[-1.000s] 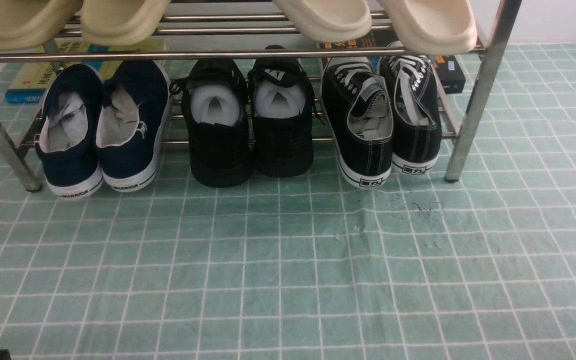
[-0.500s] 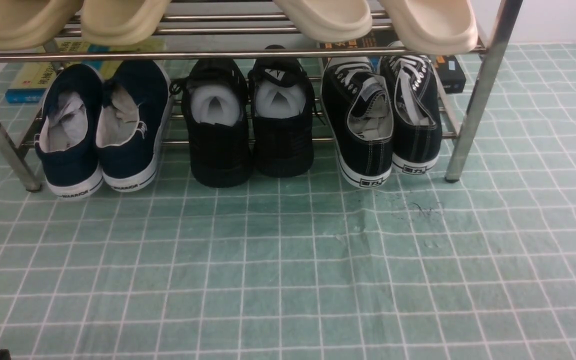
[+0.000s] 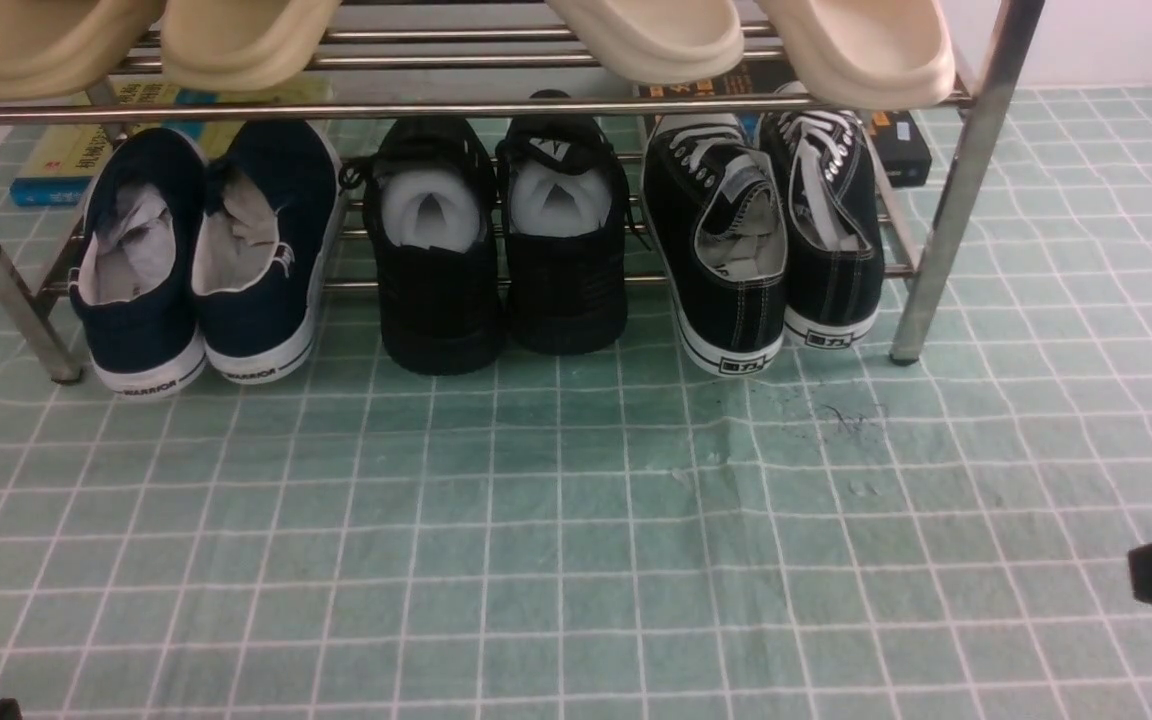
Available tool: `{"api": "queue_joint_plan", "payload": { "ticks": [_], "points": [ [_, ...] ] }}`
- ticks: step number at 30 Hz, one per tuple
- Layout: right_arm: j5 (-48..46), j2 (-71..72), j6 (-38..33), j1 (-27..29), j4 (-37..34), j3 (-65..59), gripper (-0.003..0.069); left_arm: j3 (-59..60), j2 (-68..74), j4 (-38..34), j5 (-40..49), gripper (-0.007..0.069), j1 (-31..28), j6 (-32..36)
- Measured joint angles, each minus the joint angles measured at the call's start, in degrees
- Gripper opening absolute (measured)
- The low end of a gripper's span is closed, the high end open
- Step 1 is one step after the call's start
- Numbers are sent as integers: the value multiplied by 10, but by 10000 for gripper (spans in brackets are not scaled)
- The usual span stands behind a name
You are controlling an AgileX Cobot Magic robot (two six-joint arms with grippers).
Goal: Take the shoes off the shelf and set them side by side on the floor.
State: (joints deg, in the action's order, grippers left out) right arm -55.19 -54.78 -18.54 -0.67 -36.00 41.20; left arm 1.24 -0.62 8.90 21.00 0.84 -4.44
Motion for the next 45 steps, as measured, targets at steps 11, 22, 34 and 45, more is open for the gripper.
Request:
{"api": "queue_joint_plan", "payload": {
  "ticks": [11, 22, 34, 45],
  "points": [
    [-21, -215, -12, -137, -18, 153, 190, 0, 0, 0, 0, 243, 0, 0],
    [-24, -423, 198, -276, 215, 445, 327, 0, 0, 0, 0, 243, 0, 0],
    [-25, -591, 236, -292, 347, 676, 333, 0, 0, 0, 0, 243, 0, 0],
    [23, -653, 236, -292, 392, 699, 321, 0, 0, 0, 0, 243, 0, 0]
  ]
}}
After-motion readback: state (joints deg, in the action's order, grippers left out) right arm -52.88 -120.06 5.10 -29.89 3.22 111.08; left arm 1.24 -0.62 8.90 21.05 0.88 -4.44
